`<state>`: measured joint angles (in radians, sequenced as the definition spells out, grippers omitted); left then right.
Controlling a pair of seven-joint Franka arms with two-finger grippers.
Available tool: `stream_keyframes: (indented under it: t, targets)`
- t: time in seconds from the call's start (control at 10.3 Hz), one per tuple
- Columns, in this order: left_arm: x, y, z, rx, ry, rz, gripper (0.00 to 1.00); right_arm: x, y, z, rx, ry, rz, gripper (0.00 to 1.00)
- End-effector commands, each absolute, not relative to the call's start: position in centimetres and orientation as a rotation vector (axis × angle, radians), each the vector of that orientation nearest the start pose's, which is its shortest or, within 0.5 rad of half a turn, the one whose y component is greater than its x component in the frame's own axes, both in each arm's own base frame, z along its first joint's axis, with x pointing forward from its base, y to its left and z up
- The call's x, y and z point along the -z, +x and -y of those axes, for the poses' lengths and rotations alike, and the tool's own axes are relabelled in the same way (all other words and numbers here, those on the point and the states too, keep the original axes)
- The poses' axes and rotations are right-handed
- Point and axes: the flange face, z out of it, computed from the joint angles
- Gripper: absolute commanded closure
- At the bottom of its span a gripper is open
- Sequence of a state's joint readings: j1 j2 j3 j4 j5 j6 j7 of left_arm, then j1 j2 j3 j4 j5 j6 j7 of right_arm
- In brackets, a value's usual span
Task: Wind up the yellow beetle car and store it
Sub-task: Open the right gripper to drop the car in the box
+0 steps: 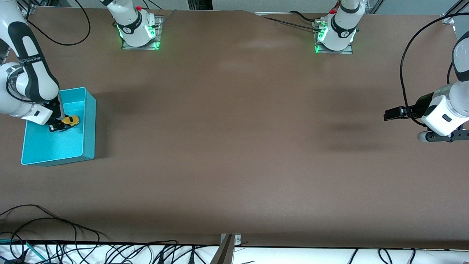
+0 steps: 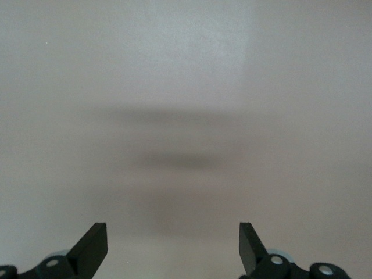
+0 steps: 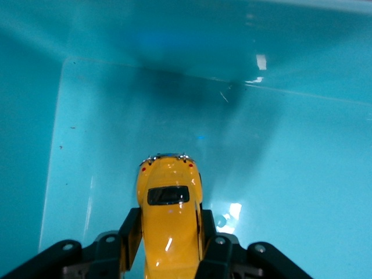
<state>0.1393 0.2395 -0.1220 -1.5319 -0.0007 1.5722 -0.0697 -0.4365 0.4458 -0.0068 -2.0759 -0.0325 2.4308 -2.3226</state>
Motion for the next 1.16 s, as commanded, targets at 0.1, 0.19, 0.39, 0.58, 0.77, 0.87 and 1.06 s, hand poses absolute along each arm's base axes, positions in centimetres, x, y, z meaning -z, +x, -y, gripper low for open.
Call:
stream_keyframes:
  t: [0.1, 0.19, 0.39, 0.58, 0.77, 0.87, 1.06]
  targets:
    - [-51.0, 61.0, -1.8, -0.316, -3.173, 0.109, 0.00, -20.6, 52.6, 24.8, 0.010, 1.933, -2.637, 0.00]
    - [-51.0, 61.0, -1.8, -0.316, -3.173, 0.109, 0.00, -21.2, 53.0, 24.9, 0.005, 1.950, -2.645, 0.00]
    - [-51.0, 61.0, -1.8, -0.316, -3.173, 0.109, 0.00, -22.7, 53.7, 25.2, 0.012, 1.972, -2.668, 0.00]
    - [-51.0, 61.0, -1.8, -0.316, -3.173, 0.109, 0.00, -25.1, 54.0, 25.2, -0.033, 2.014, -2.605, 0.00]
    - [-51.0, 61.0, -1.8, -0.316, -3.173, 0.109, 0.00, -28.6, 54.2, 25.0, -0.038, 2.127, -2.463, 0.00]
    - [-51.0, 61.0, -1.8, -0.316, -3.173, 0.109, 0.00, -30.1, 54.5, 24.1, -0.041, 2.187, -2.391, 0.00]
    - [-51.0, 61.0, -1.8, -0.316, -3.173, 0.109, 0.00, -34.3, 55.4, 20.6, -0.042, 2.323, -2.226, 0.00]
